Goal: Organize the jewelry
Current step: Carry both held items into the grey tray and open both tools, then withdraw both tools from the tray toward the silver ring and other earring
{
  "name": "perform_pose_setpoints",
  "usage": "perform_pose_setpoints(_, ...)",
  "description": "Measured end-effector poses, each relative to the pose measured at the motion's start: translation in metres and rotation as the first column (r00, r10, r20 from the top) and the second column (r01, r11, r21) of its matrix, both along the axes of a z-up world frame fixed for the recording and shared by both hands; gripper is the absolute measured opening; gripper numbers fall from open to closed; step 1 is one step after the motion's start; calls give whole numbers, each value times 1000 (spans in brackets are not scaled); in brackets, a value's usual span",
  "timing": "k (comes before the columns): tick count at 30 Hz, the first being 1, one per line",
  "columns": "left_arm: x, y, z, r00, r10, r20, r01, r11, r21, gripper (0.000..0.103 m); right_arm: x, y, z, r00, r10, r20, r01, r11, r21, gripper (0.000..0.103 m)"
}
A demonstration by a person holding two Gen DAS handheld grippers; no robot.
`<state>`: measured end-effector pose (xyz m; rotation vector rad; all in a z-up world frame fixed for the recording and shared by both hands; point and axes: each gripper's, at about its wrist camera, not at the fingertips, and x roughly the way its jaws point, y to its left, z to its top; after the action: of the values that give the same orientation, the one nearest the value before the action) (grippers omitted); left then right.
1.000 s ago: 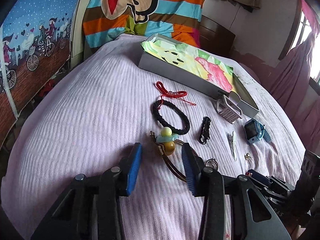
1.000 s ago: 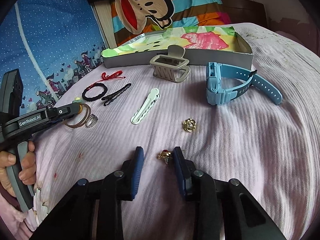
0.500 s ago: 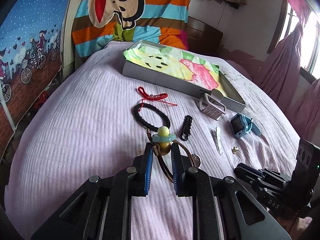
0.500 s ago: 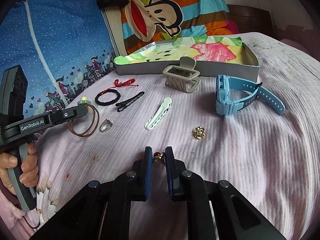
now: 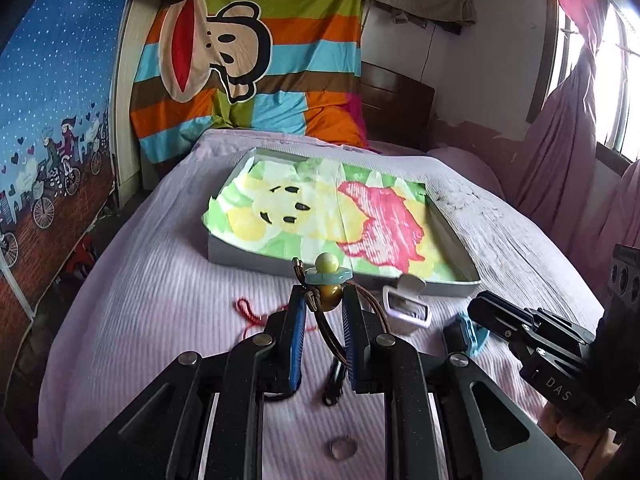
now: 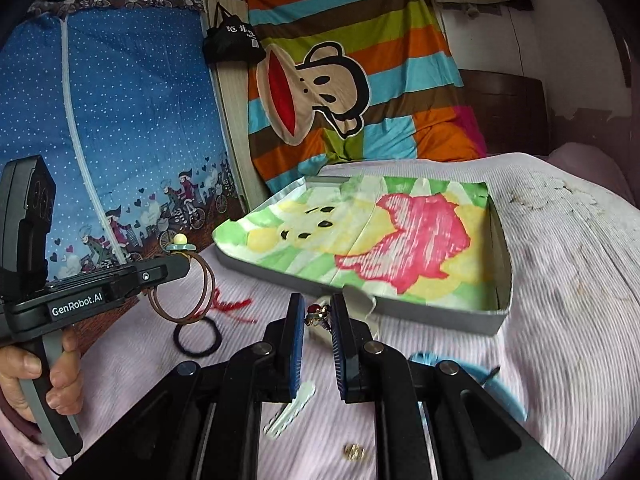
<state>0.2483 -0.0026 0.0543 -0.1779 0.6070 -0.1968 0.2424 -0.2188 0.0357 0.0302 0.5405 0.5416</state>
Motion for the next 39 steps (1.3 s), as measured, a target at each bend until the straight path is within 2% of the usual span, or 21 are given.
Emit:
perform_pose_setpoints(7, 70, 12, 1, 999, 49, -18, -50, 998, -29, 15, 71, 9, -10, 997, -45, -58, 46, 999, 19, 13)
perform_pose_setpoints(14, 117, 16, -26, 991, 86, -103, -88, 996, -18, 15, 113, 11, -35, 984, -82, -155, 84, 996, 7, 13)
perform_pose_setpoints(22, 138, 17, -54, 977, 99, -187, -101, 995, -4, 15, 131, 18, -47, 965, -76, -249, 66, 997, -47, 13)
perform_pose_setpoints(25, 137, 14, -56, 980, 96, -177, -94, 995, 14, 15, 134, 21, -51, 958, -71, -279, 51, 996, -77, 13)
perform_pose_setpoints(29, 133, 11, -57, 982, 89, -170, -87, 996, 22, 15, 132, 21, -51, 957, -65, -283, 46, 996, -73, 14)
perform_pose_setpoints(32, 127, 13, -55, 984, 87, -154, -87, 996, 2, 19, 125, 14, -45, 966, -70, -248, 61, 997, -44, 36)
perform_pose_setpoints(33, 124, 15, -53, 986, 88, -144, -90, 996, -7, 29, 121, 11, -43, 972, -76, -222, 68, 997, -42, 43)
perform_pose_setpoints(34, 120, 16, -51, 987, 92, -130, -95, 995, -15, 39, 117, 9, -39, 978, -79, -195, 73, 997, -39, 44)
perform_pose_setpoints(36, 111, 19, -45, 990, 104, -98, -107, 994, -26, 45, 108, 2, -31, 984, -92, -154, 90, 996, -22, 45)
perform_pose_setpoints(38, 101, 21, -39, 991, 106, -75, -109, 993, -40, 46, 97, -7, -24, 986, -108, -125, 111, 994, 16, 54)
perform_pose_setpoints(39, 96, 22, -37, 991, 113, -68, -116, 992, -45, 49, 90, -12, -21, 987, -117, -106, 121, 992, 32, 61)
